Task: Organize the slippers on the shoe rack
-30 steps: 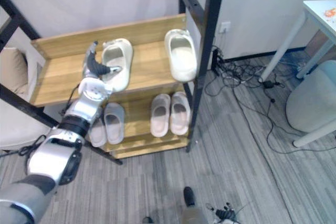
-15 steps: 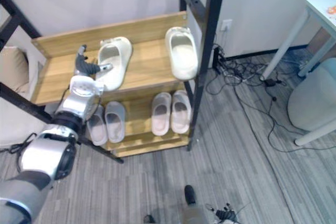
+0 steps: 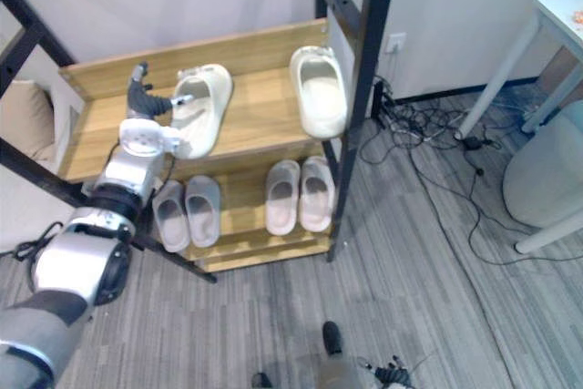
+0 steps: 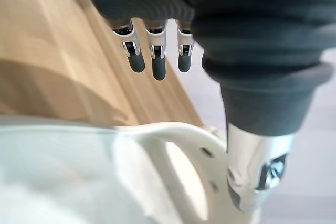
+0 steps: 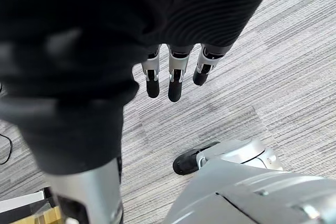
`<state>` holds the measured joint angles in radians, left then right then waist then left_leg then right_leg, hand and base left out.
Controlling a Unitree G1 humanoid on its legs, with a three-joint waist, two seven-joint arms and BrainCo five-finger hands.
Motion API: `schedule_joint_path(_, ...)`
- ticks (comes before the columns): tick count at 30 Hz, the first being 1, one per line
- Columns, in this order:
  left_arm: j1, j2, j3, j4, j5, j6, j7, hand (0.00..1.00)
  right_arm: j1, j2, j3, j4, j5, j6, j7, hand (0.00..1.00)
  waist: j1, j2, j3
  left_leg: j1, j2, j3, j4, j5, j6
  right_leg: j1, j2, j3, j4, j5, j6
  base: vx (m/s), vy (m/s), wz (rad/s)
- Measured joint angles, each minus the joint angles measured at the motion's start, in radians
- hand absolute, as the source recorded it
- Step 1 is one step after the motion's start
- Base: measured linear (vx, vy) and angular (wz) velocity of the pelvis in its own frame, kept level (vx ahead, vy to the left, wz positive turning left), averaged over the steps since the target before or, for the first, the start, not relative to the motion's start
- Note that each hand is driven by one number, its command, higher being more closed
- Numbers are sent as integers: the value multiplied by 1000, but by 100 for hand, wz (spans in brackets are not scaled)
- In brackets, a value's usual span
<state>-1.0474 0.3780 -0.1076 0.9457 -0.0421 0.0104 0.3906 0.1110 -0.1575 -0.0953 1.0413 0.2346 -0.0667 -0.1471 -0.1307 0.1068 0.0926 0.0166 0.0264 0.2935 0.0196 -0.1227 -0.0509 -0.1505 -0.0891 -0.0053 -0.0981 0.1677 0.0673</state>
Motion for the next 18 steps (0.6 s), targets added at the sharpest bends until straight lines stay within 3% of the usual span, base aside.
schedule_joint_path(5,0,0,-7,-54,2,-5,0,0,0,-2,0,-1,0,0,1,0,-1,5,-1,0,-1,-8,0,2,3,4,-2,-8,0,0,0,-10,-14,5)
schedule_joint_path(18,-2,2,-39,-3,100,4,-7,0,12,-2,0,0,2,-1,6,0,-2,11,-1,0,-2,-14,-1,4,5,6,-4,-13,0,0,0,-3,-5,2)
